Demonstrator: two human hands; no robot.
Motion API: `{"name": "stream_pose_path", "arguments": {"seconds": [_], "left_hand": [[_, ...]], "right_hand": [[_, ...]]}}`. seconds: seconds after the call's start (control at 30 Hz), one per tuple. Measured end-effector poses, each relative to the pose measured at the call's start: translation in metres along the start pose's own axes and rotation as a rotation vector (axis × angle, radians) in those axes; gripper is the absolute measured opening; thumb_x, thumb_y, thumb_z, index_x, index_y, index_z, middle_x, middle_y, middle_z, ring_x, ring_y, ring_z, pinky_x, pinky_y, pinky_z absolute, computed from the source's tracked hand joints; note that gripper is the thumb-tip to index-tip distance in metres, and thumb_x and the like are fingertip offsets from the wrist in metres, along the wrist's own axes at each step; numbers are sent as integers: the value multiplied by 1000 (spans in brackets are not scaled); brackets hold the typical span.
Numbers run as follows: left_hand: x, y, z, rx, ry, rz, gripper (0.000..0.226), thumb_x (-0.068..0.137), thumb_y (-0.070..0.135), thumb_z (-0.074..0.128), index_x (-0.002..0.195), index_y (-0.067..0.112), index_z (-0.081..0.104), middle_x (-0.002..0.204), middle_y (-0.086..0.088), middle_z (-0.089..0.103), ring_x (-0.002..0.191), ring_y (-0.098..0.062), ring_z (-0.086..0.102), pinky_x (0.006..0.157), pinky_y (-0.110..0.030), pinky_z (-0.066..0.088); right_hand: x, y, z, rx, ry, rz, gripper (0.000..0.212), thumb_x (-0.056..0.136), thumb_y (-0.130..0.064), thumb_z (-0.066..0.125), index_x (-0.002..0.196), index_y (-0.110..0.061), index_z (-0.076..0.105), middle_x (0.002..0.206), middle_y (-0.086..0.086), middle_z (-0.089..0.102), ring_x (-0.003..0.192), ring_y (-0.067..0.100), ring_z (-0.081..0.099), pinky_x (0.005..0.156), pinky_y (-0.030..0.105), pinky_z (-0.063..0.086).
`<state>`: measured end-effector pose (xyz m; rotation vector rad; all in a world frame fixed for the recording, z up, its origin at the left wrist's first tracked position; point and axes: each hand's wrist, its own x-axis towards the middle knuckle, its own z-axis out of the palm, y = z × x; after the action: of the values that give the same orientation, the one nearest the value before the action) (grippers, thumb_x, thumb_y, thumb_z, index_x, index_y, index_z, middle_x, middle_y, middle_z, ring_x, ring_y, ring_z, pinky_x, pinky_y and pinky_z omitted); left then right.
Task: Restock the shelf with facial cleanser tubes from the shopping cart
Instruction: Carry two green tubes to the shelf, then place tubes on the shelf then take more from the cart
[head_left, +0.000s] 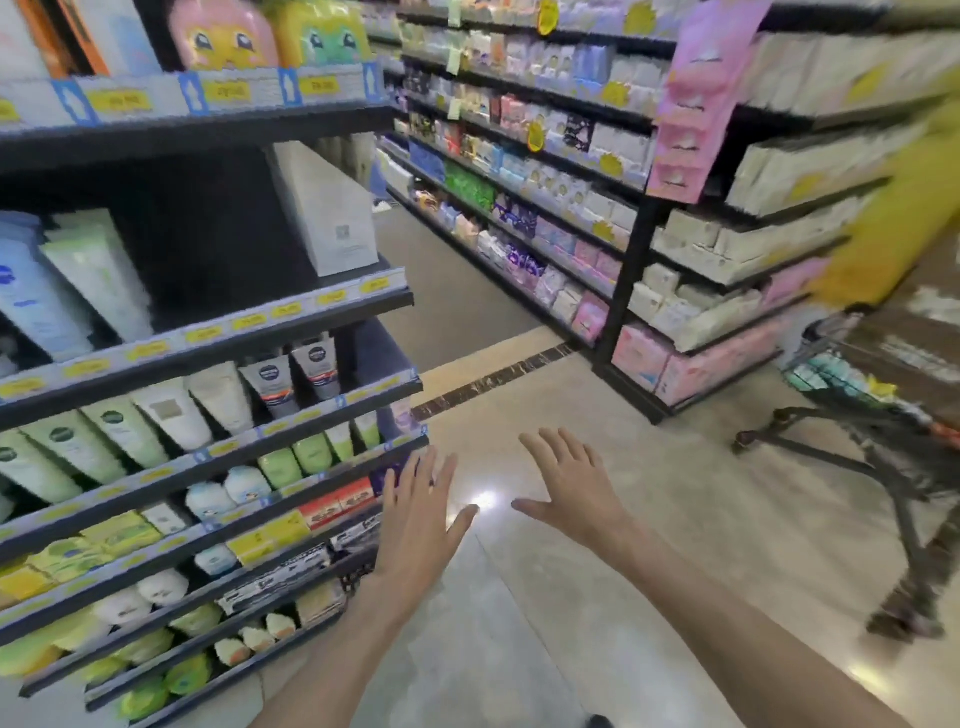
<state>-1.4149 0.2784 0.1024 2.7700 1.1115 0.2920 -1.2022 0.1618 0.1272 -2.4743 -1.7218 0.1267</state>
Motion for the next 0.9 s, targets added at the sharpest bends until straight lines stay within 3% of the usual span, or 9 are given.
{"name": "stream_pose_path", "arguments": {"seconds": [0.13, 0.3, 0.47, 0.6, 0.83, 0.9], "left_hand": [[36, 73, 29, -59, -34, 135, 73, 97, 69, 23, 159, 30, 29, 167, -3, 27, 155, -28, 22, 125, -55, 18], [86, 184, 66, -108, -123, 267, 68, 102, 62, 36, 161, 32, 19, 170, -1, 16, 158, -26, 12, 127, -50, 12], [137, 303, 100, -121, -123, 391, 71, 98, 67, 25, 157, 28, 35, 164, -5, 33, 151, -30, 29, 121, -53, 26], [180, 395, 123, -97, -142, 480, 74, 97, 68, 18, 156, 28, 36, 166, -5, 30, 152, -30, 28, 122, -51, 24], [254, 518, 166, -83, -195, 625, 64, 100, 61, 38, 152, 25, 43, 159, -9, 41, 148, -31, 36, 117, -54, 33], [278, 546, 178, -94, -212, 658, 64, 99, 62, 36, 151, 25, 44, 159, -8, 42, 148, -31, 37, 116, -55, 34]], "right_hand": [[-32, 84, -1, 16, -2, 156, 89, 88, -73, 54, 157, -31, 18, 163, 2, 24, 152, 31, 20, 120, 50, 24], [-73, 197, -8, 45, -18, 317, 91, 89, -75, 50, 159, -29, 15, 166, 3, 19, 154, 32, 15, 122, 49, 22], [-104, 311, -24, 41, -10, 450, 92, 89, -75, 51, 160, -29, 15, 167, 2, 18, 155, 29, 15, 122, 50, 21], [-124, 395, -41, 38, 8, 537, 93, 89, -75, 52, 160, -28, 16, 167, 3, 20, 155, 30, 17, 122, 52, 21], [-144, 517, -57, 42, 29, 688, 92, 90, -75, 50, 160, -27, 15, 166, 4, 22, 154, 29, 18, 123, 52, 21], [-142, 547, -57, 63, 35, 732, 92, 90, -75, 50, 161, -27, 15, 167, 4, 22, 155, 30, 17, 123, 52, 21]]}}
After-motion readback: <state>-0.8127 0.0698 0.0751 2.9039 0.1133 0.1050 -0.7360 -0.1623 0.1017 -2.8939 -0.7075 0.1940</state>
